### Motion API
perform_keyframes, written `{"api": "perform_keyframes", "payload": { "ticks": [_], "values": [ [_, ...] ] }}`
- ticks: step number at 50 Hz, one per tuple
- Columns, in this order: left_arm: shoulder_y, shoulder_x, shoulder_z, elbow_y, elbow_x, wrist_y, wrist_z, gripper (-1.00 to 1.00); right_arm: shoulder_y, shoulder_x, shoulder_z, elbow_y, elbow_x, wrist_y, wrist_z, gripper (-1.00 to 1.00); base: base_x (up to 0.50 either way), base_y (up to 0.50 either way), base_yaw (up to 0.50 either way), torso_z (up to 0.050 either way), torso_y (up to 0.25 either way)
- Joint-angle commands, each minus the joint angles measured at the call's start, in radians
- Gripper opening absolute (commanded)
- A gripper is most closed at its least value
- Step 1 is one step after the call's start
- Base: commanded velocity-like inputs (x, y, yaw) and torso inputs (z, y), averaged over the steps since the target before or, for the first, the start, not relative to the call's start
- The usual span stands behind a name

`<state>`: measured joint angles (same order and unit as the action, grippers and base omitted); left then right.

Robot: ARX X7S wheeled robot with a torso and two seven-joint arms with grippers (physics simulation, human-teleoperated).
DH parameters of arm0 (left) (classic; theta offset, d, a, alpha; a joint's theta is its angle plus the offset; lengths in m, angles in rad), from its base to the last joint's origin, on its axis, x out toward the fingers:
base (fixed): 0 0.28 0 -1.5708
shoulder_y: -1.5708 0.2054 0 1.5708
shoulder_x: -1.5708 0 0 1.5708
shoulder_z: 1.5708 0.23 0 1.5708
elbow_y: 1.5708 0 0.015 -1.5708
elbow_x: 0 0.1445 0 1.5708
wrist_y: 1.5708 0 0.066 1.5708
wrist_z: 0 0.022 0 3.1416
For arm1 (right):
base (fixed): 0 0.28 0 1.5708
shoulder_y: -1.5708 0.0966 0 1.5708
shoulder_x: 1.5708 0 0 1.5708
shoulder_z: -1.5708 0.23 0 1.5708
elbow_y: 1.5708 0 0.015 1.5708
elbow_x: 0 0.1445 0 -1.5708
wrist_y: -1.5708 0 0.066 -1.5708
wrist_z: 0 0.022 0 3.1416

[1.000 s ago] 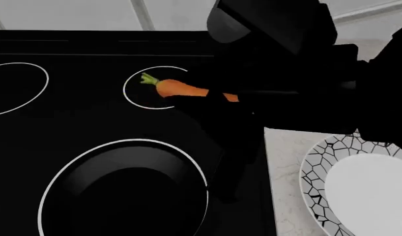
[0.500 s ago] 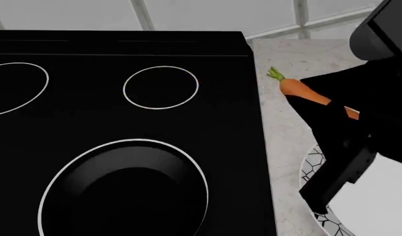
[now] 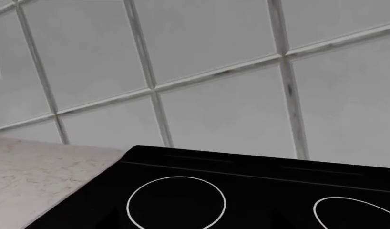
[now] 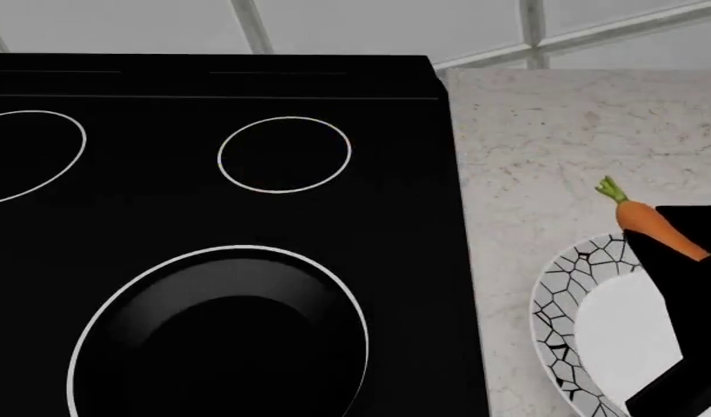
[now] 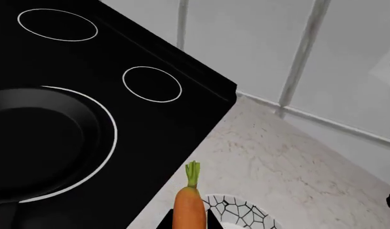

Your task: Pick the carrot from the pan and place it on the plate.

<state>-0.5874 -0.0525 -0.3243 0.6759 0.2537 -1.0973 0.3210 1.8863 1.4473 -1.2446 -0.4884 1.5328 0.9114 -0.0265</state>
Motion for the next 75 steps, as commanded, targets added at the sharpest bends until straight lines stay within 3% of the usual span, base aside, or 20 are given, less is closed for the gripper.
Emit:
{"api": "perform_keyframes", "payload": {
  "ticks": [1, 22, 75],
  "values": [
    [0.021, 0.008, -0.035, -0.015, -0.028, 0.024, -0.013, 1.0, -0.027, -0.001, 0.02, -0.026, -0.007, 0.006, 0.011, -1.0, 0.0, 0.0, 0.0, 0.0, 0.0],
    [0.031, -0.012, -0.004, 0.031, -0.044, -0.028, -0.052, 1.0, -0.154, 0.033, -0.054, 0.003, -0.051, -0.137, -0.029, -1.0, 0.0, 0.0, 0.0, 0.0, 0.0],
    [0.06, -0.031, 0.014, -0.045, -0.111, 0.034, -0.128, 1.0, -0.238, -0.029, -0.09, 0.133, -0.111, -0.169, 0.042, -1.0, 0.0, 0.0, 0.0, 0.0, 0.0]
  ]
}}
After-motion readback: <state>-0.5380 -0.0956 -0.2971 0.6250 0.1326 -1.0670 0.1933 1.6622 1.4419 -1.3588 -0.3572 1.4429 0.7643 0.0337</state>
